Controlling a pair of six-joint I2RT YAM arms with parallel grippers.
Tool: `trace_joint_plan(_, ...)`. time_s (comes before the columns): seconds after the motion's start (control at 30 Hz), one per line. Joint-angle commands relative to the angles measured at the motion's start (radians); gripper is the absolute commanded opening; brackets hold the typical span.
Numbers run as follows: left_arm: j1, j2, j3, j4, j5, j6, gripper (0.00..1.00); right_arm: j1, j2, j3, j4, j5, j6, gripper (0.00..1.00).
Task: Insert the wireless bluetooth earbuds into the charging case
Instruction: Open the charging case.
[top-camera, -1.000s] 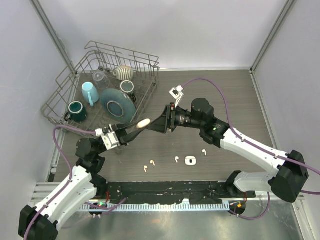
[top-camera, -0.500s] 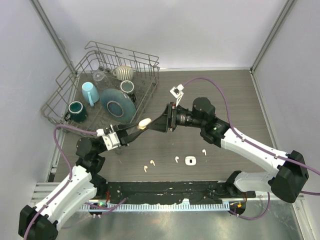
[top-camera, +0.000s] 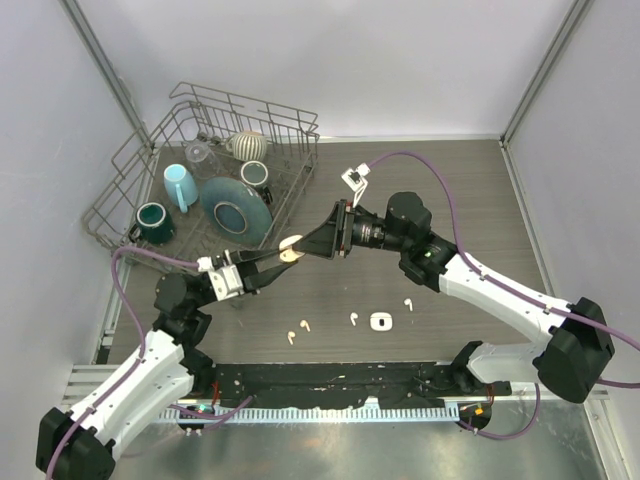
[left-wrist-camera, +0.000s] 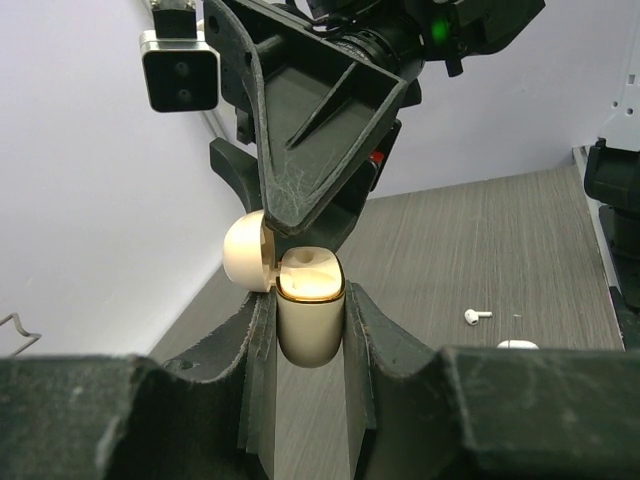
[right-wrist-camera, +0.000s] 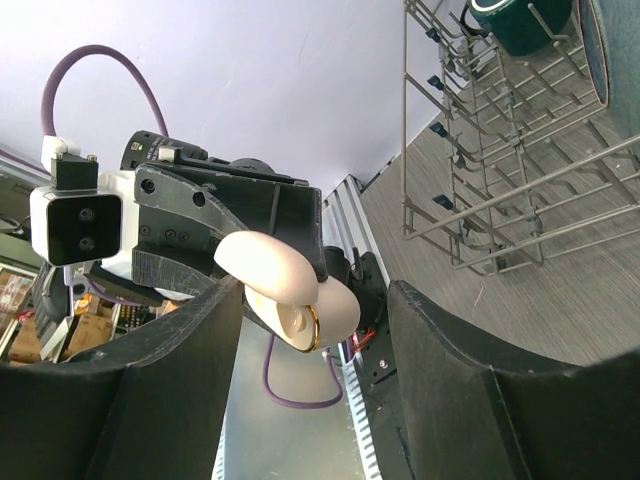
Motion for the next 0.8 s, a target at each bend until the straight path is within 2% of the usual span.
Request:
trace_joint_plan(0.0,-0.02,-0.024,-0.008,0.039,0.038,-0.015,0.0,-0.019,-0.004,0.011,0.125,0.067,0.012,0.64)
trace_joint_plan(0.1,-0.02,-0.022,-0.009,0.034,-0.017,-0.012,0.0,-0.019,-0.011,0.009,0.13,0.061,0.008,0.64)
trace_joint_plan(0.4,-0.02,0.001,-0.016,0.059,-0.062,-0.024,0.0,-0.019,-0.03,0.006,0.138,0.044,0.0,0.74)
trace_joint_plan(0.77,-0.02,-0.018,-0.032,0.062,-0.111,-0.021,0.0,-0.018,-0.106,-0.023,0.076,0.105,-0.064,0.76)
